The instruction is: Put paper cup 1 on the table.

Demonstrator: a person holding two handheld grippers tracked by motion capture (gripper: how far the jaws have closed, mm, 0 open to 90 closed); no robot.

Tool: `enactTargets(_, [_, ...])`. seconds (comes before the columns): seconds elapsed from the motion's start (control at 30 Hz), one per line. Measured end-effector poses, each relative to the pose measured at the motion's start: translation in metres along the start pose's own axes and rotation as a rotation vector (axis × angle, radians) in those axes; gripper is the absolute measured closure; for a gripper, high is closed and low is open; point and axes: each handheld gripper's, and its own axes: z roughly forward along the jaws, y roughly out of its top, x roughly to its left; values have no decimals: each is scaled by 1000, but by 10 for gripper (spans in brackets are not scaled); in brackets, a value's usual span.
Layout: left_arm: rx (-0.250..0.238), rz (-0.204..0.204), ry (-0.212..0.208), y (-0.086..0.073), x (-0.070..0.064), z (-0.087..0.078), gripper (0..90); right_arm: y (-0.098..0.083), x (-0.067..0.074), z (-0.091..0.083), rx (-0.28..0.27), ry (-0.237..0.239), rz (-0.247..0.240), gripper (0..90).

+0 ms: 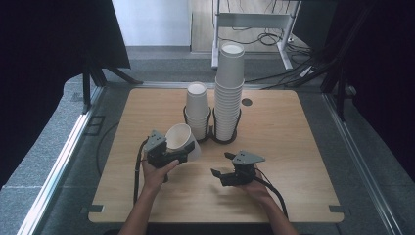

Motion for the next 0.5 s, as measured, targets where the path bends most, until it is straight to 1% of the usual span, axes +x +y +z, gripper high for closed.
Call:
enactTargets(0.1, [10,-6,9,-3,3,-1,124,0,-1,0,-11,3,9,165])
enactTargets(0.17, [15,-2,27,-4,6,-2,123,0,-1,-1,-7,-2,7,166])
enactTargets(0.27, [21,19,86,-4,13,-7,123,0,-2,-2,-10,-6,9,168])
enactTargets(0.4, [50,51,193,-7,25,-13,122,0,-2,-3,-15,-7,11,172])
enactTargets(0.43, [60,49,209,-9,28,-13,122,-1,-2,-3,-14,-9,12,172])
enactTargets(0.5, [75,29,221,-12,33,-14,122,-1,-2,-3,-13,-9,10,173])
